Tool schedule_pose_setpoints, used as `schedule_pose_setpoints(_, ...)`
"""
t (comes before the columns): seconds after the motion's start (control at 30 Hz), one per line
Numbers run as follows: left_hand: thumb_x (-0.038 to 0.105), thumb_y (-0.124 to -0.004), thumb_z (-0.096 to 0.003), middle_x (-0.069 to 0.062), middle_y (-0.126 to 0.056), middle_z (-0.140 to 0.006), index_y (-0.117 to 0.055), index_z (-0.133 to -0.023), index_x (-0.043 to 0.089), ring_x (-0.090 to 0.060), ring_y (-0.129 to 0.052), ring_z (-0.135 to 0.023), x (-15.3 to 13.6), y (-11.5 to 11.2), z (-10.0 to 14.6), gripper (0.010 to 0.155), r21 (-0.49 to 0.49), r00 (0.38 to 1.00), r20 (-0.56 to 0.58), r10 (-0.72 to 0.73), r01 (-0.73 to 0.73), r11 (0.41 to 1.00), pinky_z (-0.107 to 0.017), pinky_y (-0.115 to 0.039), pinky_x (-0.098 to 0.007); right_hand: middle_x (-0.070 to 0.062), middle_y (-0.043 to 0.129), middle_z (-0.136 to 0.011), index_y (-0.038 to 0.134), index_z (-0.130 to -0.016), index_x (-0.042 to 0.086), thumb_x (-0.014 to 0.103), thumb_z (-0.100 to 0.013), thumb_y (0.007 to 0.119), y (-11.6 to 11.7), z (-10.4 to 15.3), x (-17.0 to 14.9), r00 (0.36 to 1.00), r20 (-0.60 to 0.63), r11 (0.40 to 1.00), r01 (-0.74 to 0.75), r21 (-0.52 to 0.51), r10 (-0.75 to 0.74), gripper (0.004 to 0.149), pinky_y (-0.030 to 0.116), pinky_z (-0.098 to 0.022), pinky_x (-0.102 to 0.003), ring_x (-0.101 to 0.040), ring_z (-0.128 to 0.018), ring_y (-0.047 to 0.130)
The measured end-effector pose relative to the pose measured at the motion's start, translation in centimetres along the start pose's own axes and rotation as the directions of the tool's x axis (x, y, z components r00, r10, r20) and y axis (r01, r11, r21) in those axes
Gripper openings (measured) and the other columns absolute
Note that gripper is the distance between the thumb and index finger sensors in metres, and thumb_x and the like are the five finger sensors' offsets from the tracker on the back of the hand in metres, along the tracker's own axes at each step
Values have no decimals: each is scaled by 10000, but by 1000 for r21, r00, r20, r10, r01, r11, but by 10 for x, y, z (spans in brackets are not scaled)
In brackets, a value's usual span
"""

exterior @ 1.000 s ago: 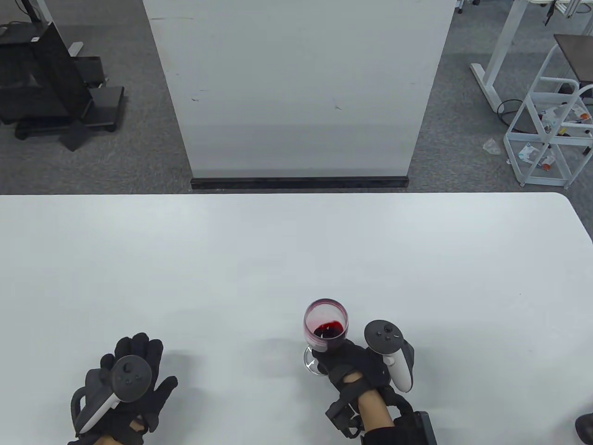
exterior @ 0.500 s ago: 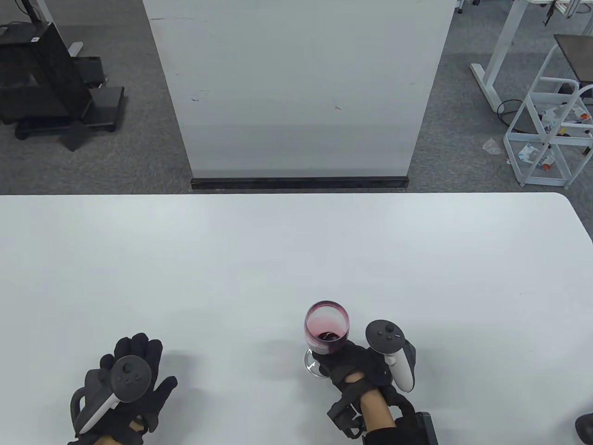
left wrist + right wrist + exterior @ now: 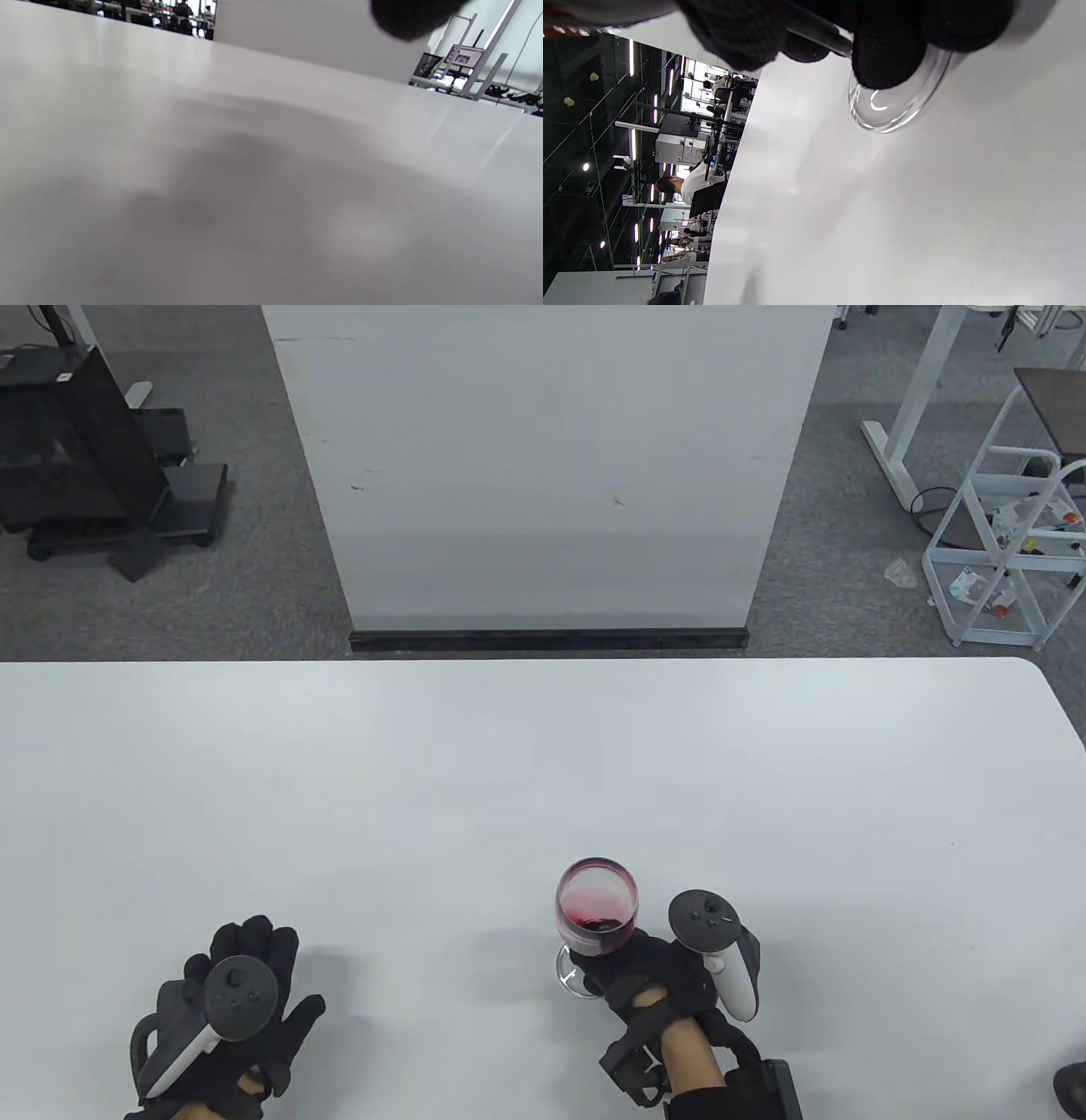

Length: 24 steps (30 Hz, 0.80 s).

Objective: Shake wine glass on table

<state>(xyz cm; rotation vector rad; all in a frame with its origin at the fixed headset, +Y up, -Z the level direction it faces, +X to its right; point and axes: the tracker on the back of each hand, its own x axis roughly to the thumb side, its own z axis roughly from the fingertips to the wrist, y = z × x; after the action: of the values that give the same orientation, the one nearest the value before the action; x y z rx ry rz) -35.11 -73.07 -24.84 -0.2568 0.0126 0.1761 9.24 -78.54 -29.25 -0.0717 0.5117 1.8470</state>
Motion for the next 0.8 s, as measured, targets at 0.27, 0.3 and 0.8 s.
schedule_pose_setpoints(0.27,603,-599,-473,47,-20,-1141,-161,-1051,343,-271,34,-1053,0,-1,0,771,-4,1000,-1,-2,2,1000,-752,-29,-521,-92,589,-1060,635,-965,194,393,-497,808,-2,1,0,1000,-1,1000,-3,-1,3,537,754,-486,-446,-284,-699,829)
schedule_pose_setpoints(0.3,603,-599,-473,48,-19,-1141,-159,-1051,345,-272,35,-1053,0,0,0,770,-3,1000,-1,2,-2,1000,-752,-28,-521,-91,557,-1073,599,-983,201,398,-511,784,0,2,-1,1000,-3,999,2,-32,-2,544,749,-502,-440,-272,-717,819)
schedule_pose_setpoints(0.8,603,-598,-473,46,-19,-1141,-160,-1051,344,-272,33,-1054,1,-1,0,770,-5,1000,1,-2,2,1000,-752,-30,-521,-97,567,-1066,611,-974,194,394,-507,791,1,1,1,1000,2,1000,-17,-26,17,539,749,-500,-447,-274,-708,824)
